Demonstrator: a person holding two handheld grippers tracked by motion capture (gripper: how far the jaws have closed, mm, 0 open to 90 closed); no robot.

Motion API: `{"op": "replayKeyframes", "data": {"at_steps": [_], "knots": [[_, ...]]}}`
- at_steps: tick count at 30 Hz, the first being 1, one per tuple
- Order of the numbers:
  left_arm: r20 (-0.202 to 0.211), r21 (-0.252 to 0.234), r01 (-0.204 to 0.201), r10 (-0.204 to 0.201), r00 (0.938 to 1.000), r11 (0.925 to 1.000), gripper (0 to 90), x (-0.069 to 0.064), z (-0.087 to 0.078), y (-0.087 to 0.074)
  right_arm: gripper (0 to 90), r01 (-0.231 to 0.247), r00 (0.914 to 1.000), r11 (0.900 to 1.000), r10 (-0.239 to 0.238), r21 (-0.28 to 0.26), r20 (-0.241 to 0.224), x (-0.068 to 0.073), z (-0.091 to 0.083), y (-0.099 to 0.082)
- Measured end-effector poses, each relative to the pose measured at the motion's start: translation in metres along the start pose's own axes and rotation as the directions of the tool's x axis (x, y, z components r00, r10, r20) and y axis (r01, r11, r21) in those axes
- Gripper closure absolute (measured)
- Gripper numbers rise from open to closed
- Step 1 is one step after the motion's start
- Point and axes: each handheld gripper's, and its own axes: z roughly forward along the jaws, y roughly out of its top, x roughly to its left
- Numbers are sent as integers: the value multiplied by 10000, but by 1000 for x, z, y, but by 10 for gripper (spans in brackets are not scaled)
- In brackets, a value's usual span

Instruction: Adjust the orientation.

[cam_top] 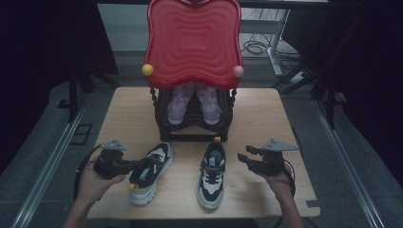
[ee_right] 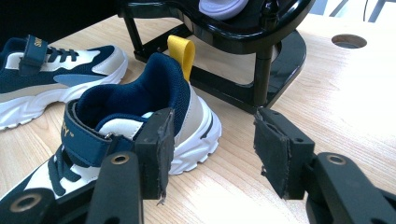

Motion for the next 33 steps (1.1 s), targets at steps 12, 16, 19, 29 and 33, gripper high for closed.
{"op": "replayKeyframes", "data": {"at_steps": [12,16,19,29,33], "knots": [[70,-482,478,-475,9988,9977,871,13,10,0,479,6,10000,10000,-6,42,-10,0,1,-1],[141,-737,427,-418,9990,9964,813,11,15,0,479,13,10000,10000,-13,74,-19,-1,1,-1],[-116,-759,272,-282,9995,9967,710,8,18,2,479,6,10000,10000,-5,93,-50,0,1,-1],[-488,-1144,358,-416,9979,9928,525,6,19,-1,479,40,9999,9999,-39,135,-107,-1,3,-1],[-566,-1333,451,-530,9970,9900,484,8,17,-3,485,37,9999,9997,-35,225,-112,-2,6,-2]]}}
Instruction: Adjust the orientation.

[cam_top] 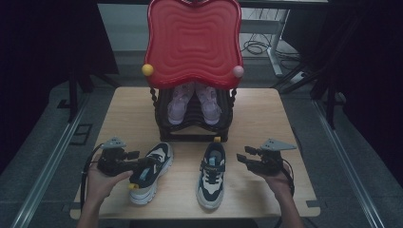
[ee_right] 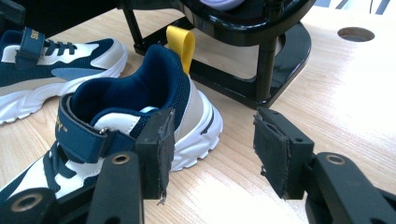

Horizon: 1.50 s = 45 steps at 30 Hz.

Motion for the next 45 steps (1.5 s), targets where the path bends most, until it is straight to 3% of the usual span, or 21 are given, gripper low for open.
{"op": "replayKeyframes", "data": {"at_steps": [3,11,18,23,33,39,45], "knots": [[-96,-122,45,-46,9999,9999,466,0,-1,0,501,10,10000,10000,-10,90,-11,1,0,-1],[-76,-169,-112,111,9999,9998,439,-1,-3,-1,703,178,9992,9996,-170,211,-360,3,-14,-10],[-77,-154,-112,111,9999,9998,435,-1,-2,-2,825,344,9955,9985,-305,419,-902,10,-20,-26],[-60,-39,-178,178,9998,9998,433,-2,0,-3,893,358,9882,9964,-239,767,-1515,15,-22,-35],[-37,29,-139,139,9999,9999,433,-2,1,-6,895,1391,9570,9807,-975,1374,-2731,48,-9,-45],[-39,22,-119,119,9999,9999,432,-1,0,-7,894,1652,9405,9734,-1070,1588,-3225,59,-2,-52],[-30,93,-193,194,9998,9998,431,-3,2,-8,894,2139,9148,9570,-1258,1961,-3839,70,12,-58]]}}
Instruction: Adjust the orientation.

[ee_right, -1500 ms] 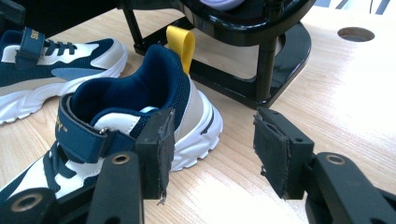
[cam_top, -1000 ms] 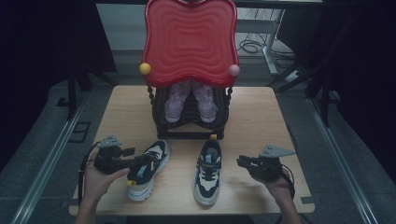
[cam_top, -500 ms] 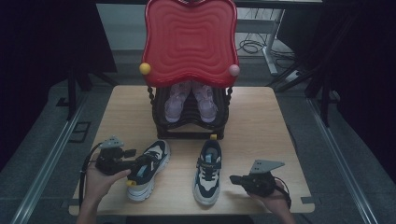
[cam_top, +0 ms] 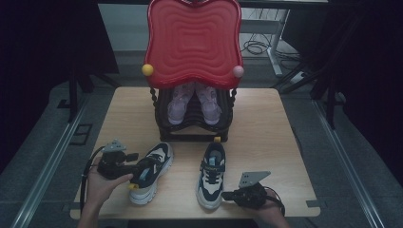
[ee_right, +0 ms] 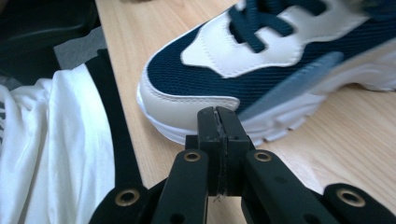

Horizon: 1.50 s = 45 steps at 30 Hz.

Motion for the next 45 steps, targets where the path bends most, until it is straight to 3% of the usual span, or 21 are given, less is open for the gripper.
{"op": "replayKeyframes", "data": {"at_steps": [14,26,33,45], "knots": [[-29,95,16,-16,10000,10000,425,2,0,-2,891,474,9989,9989,-474,52,-55,13,15,9],[-5,129,42,-42,10000,9999,421,4,-2,-3,877,922,9950,9956,-927,158,384,30,46,33],[-19,99,115,-115,9999,9999,419,6,-5,-4,894,722,9954,9974,-723,44,625,35,63,44],[-4,196,140,-140,9999,9997,416,7,-2,-5,895,554,9922,9980,-515,-309,1134,31,75,56]]}}
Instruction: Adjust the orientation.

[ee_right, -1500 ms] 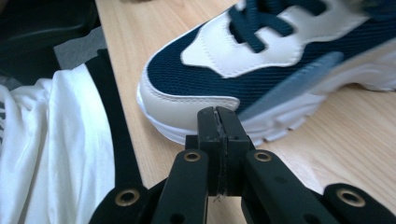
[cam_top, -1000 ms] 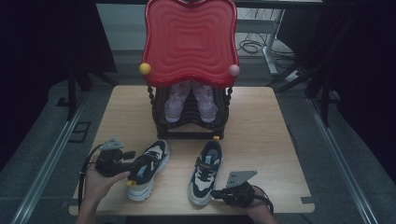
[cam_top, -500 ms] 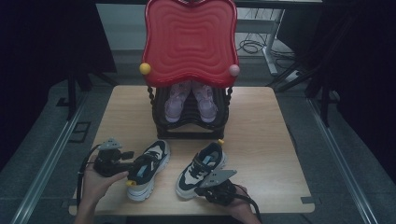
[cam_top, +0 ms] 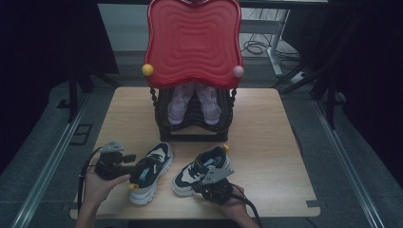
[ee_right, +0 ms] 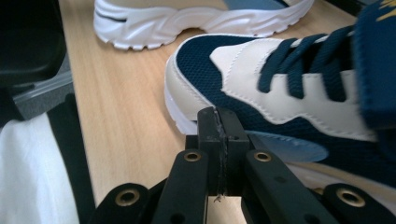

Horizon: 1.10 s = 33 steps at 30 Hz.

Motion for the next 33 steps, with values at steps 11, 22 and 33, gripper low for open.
{"op": "replayKeyframes", "data": {"at_steps": [11,22,33], "knots": [[8,25,24,-24,10000,10000,414,1,-1,-1,894,-138,9999,9997,137,-214,-72,-1,-3,3],[-71,-212,30,-32,10000,9998,419,0,-5,-1,894,-1132,9869,9750,1327,-1914,922,-49,-88,5],[181,-188,95,-92,9998,9998,418,0,-3,-2,894,-2149,9558,9412,2575,-2608,1419,-122,-102,4]]}}
